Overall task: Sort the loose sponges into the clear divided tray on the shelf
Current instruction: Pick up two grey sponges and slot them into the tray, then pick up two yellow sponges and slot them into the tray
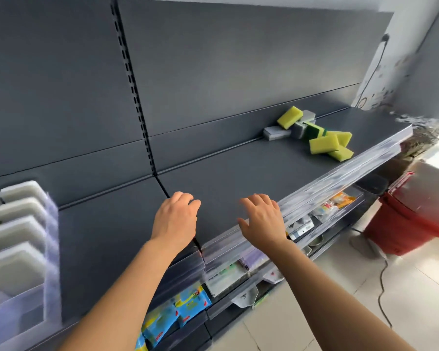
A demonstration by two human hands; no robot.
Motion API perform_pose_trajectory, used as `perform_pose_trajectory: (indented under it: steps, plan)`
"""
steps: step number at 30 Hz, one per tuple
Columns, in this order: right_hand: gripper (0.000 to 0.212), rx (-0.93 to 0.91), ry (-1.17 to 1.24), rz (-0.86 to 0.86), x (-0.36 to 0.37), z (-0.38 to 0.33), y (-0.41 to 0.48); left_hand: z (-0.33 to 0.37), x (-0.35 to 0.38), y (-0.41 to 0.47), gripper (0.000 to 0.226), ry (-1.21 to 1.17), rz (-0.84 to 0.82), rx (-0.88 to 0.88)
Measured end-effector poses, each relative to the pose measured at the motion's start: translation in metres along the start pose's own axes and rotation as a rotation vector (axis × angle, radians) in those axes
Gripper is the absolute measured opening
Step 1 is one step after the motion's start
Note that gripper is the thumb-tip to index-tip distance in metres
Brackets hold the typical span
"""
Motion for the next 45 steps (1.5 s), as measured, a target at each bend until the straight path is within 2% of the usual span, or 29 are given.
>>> perform_pose_trajectory:
  steps: [13,27,32,36,41,45]
  plan:
    - [0.042,0.139,-0.038,0.0,-0.013,0.192,0.023,0.163,0.055,0.132,0.031,-0.13,0.008,0.129]
    - [0.039,0.351,-0.102,0.028,-0.021,0.363,0.108,0.276,0.104,0.303,0.033,-0.198,-0.018,0.246]
    - [0.046,0.397,-0.076,-0.002,-0.015,0.413,0.153,0.299,0.125,0.368,0.047,-0.256,-0.066,0.225]
    - [0.053,0.423,-0.026,-0.048,-0.003,0.439,0.177,0.315,0.153,0.406,0.075,-0.337,-0.277,0.186]
    - [0.052,0.433,0.052,-0.153,0.016,0.459,0.194,0.329,0.177,0.425,0.067,-0.373,-0.357,0.16]
    - [0.049,0.444,0.172,-0.202,0.023,0.472,0.202,0.328,0.183,0.429,0.064,-0.424,-0.361,0.027]
Point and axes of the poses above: each hand's wrist, its own y-axis towards the middle knuckle, its own x-axis out of the palm, z = x × y, the point moved 6 cm from there along y, towards the middle knuckle
